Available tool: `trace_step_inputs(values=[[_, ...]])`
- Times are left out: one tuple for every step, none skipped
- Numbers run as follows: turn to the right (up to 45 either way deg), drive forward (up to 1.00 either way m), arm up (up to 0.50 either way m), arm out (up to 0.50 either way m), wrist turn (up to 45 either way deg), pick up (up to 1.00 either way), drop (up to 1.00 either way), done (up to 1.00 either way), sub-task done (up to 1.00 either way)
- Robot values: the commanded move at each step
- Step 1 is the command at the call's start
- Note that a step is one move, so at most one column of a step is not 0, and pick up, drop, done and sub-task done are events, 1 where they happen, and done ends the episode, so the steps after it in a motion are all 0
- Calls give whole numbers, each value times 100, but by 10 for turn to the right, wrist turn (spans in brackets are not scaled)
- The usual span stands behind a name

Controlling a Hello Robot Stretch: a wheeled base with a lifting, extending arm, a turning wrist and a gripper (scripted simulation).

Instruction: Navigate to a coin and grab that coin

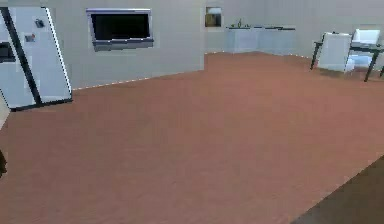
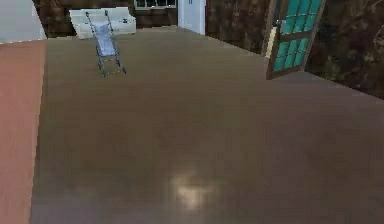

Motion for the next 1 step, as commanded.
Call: trace_step_inputs(values=[[450, 0, 0, 0, 0, 0, 0, 0, 0]])
